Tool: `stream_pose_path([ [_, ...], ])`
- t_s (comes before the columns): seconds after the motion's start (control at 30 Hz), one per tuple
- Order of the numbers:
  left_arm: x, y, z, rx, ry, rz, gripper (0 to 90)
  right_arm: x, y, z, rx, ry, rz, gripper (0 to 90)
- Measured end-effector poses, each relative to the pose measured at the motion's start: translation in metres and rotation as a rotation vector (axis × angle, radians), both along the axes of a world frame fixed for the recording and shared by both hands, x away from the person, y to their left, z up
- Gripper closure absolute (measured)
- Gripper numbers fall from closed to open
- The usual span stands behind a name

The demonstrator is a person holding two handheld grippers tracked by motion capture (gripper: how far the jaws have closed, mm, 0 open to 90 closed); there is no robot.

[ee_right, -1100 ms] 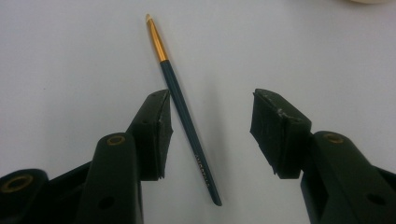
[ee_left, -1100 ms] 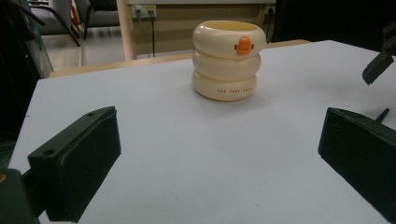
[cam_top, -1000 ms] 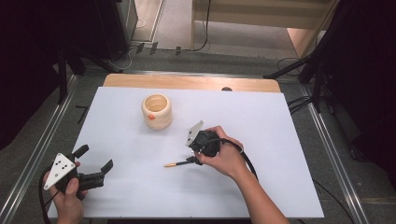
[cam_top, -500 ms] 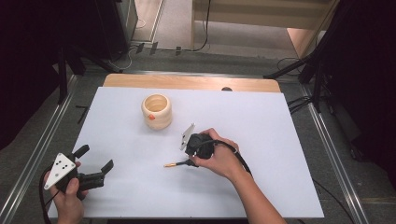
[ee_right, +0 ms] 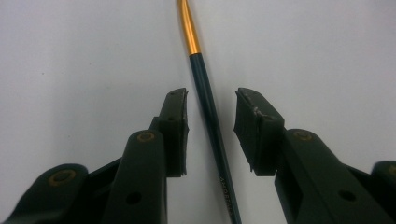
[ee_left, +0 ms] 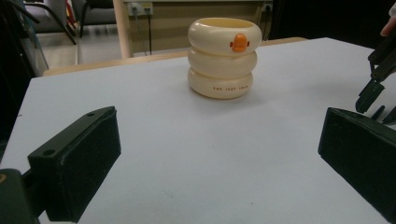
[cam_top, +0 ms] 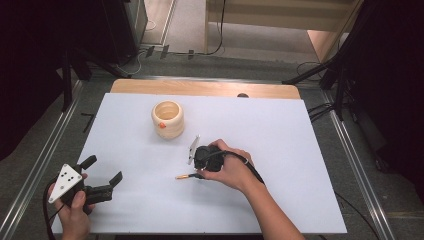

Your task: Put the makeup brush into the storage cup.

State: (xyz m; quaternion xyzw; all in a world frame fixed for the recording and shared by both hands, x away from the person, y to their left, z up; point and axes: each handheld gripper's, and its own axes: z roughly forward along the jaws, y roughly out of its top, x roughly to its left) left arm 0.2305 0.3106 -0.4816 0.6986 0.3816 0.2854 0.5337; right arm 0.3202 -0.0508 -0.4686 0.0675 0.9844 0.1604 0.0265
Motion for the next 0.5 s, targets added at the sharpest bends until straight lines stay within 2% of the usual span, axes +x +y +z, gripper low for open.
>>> stream_pose_path([
  [0.2, 0.0, 0.0, 0.0, -0.003, 0.001, 0.0, 0.0, 0.001, 0.005, -0.002, -0.03, 0.009, 0.008, 69.1],
  [0.23, 0.0, 0.0, 0.0, -0.001, 0.0, 0.001, 0.0, 0.002, 0.006, -0.003, -0.038, 0.001, 0.028, 69.1],
  [0.3, 0.0, 0.0, 0.0, -0.004, -0.001, 0.003, 0.0, 0.0, 0.009, -0.003, -0.047, 0.007, 0.019, 69.5],
  [0.4, 0.0, 0.0, 0.0, -0.005, -0.002, 0.001, 0.0, 0.001, 0.012, -0.004, -0.06, 0.007, 0.041, 70.2],
  [0.5, 0.0, 0.0, 0.0, -0.004, -0.001, 0.0, 0.0, 0.001, 0.015, -0.004, -0.077, 0.013, 0.034, 70.3],
])
